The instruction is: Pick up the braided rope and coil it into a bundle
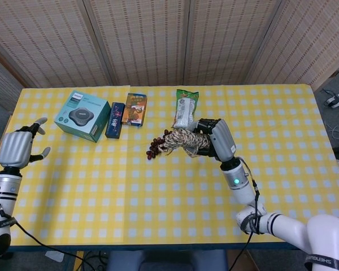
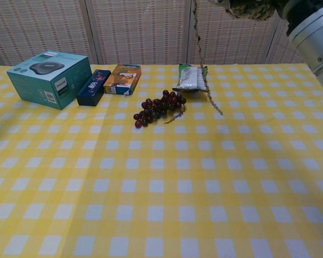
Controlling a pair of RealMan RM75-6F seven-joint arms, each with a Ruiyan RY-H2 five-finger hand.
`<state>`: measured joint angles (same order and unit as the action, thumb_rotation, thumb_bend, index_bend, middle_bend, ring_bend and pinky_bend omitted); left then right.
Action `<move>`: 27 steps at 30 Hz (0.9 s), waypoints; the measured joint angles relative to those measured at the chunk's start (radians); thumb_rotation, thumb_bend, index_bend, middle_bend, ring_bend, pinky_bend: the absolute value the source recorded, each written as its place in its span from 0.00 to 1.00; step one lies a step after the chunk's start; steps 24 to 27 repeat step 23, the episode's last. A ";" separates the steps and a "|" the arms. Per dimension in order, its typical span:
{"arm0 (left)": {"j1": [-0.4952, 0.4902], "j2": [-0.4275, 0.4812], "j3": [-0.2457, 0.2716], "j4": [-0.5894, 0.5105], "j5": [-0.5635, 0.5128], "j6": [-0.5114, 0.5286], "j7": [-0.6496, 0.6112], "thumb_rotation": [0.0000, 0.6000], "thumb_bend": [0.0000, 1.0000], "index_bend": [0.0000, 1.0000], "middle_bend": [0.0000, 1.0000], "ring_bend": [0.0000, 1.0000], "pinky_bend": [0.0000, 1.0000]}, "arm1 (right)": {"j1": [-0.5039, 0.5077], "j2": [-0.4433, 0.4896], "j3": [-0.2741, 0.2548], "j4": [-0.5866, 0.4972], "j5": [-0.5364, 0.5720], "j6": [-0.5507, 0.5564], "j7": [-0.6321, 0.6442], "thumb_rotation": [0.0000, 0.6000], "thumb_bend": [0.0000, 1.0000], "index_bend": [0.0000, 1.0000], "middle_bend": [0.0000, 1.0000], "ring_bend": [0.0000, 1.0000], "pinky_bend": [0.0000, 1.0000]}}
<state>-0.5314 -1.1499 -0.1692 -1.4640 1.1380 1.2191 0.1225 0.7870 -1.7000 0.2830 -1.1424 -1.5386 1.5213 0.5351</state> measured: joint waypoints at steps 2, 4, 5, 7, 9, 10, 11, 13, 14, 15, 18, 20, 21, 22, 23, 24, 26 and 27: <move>0.018 -0.009 0.009 0.022 0.010 0.025 0.022 1.00 0.27 0.22 0.39 0.37 0.47 | -0.013 0.013 -0.006 -0.015 -0.002 0.003 -0.001 1.00 0.28 0.88 0.71 0.65 0.76; 0.037 -0.012 0.017 0.029 0.017 0.047 0.043 1.00 0.27 0.22 0.38 0.36 0.46 | -0.031 0.032 -0.014 -0.033 -0.006 0.009 -0.003 1.00 0.28 0.88 0.71 0.65 0.76; 0.050 -0.012 0.022 0.027 0.018 0.057 0.056 1.00 0.27 0.22 0.38 0.36 0.46 | -0.038 0.039 -0.017 -0.040 -0.007 0.011 -0.004 1.00 0.28 0.88 0.71 0.65 0.76; 0.069 -0.008 0.028 0.014 0.016 0.066 0.067 1.00 0.27 0.22 0.37 0.36 0.46 | -0.050 0.052 -0.021 -0.054 -0.010 0.015 -0.006 1.00 0.28 0.88 0.71 0.65 0.76; 0.092 -0.002 0.035 -0.011 0.013 0.083 0.080 1.00 0.27 0.22 0.37 0.36 0.46 | -0.060 0.062 -0.024 -0.064 -0.012 0.018 -0.008 1.00 0.28 0.88 0.71 0.65 0.76; 0.104 0.001 0.039 -0.021 0.012 0.094 0.087 1.00 0.27 0.22 0.37 0.36 0.46 | -0.064 0.064 -0.025 -0.067 -0.013 0.019 -0.008 1.00 0.28 0.88 0.71 0.65 0.76; 0.119 0.004 0.044 -0.034 0.012 0.110 0.096 1.00 0.27 0.22 0.37 0.36 0.45 | -0.067 0.067 -0.026 -0.071 -0.015 0.021 -0.009 1.00 0.28 0.88 0.71 0.65 0.76; 0.143 0.008 0.053 -0.051 0.014 0.136 0.106 1.00 0.27 0.23 0.37 0.36 0.45 | -0.074 0.072 -0.029 -0.077 -0.018 0.023 -0.009 1.00 0.29 0.88 0.71 0.65 0.76; 0.160 0.009 0.059 -0.064 0.017 0.154 0.109 1.00 0.27 0.23 0.37 0.36 0.45 | -0.077 0.074 -0.029 -0.079 -0.020 0.024 -0.009 1.00 0.29 0.88 0.71 0.65 0.76; 0.173 0.010 0.063 -0.074 0.020 0.168 0.111 1.00 0.27 0.23 0.37 0.36 0.45 | -0.081 0.076 -0.030 -0.082 -0.021 0.025 -0.009 1.00 0.29 0.88 0.71 0.65 0.76; 0.217 0.012 0.078 -0.105 0.030 0.210 0.110 1.00 0.27 0.23 0.37 0.36 0.45 | -0.092 0.081 -0.033 -0.088 -0.022 0.028 -0.009 1.00 0.29 0.88 0.71 0.65 0.76; 0.249 0.008 0.087 -0.117 0.041 0.244 0.103 1.00 0.27 0.23 0.37 0.36 0.45 | -0.100 0.085 -0.033 -0.093 -0.022 0.032 -0.007 1.00 0.29 0.88 0.71 0.65 0.76; 0.263 0.005 0.093 -0.120 0.047 0.259 0.101 1.00 0.27 0.23 0.37 0.36 0.45 | -0.104 0.087 -0.034 -0.096 -0.022 0.033 -0.007 1.00 0.29 0.88 0.71 0.65 0.76; 0.276 0.002 0.098 -0.123 0.054 0.273 0.099 1.00 0.27 0.23 0.37 0.36 0.45 | -0.107 0.089 -0.034 -0.098 -0.022 0.035 -0.006 1.00 0.29 0.88 0.71 0.65 0.76; 0.294 -0.004 0.106 -0.127 0.064 0.291 0.098 1.00 0.27 0.23 0.37 0.36 0.45 | -0.109 0.091 -0.034 -0.101 -0.023 0.036 -0.006 1.00 0.29 0.88 0.71 0.65 0.76; 0.294 -0.004 0.106 -0.127 0.064 0.291 0.098 1.00 0.27 0.23 0.37 0.36 0.45 | -0.109 0.091 -0.034 -0.101 -0.023 0.036 -0.006 1.00 0.29 0.88 0.71 0.65 0.76; 0.294 -0.004 0.106 -0.127 0.064 0.291 0.098 1.00 0.27 0.23 0.37 0.36 0.45 | -0.109 0.091 -0.034 -0.101 -0.023 0.036 -0.006 1.00 0.29 0.88 0.71 0.65 0.76; 0.294 -0.004 0.106 -0.127 0.064 0.291 0.098 1.00 0.27 0.23 0.37 0.36 0.45 | -0.109 0.091 -0.034 -0.101 -0.023 0.036 -0.006 1.00 0.29 0.88 0.71 0.65 0.76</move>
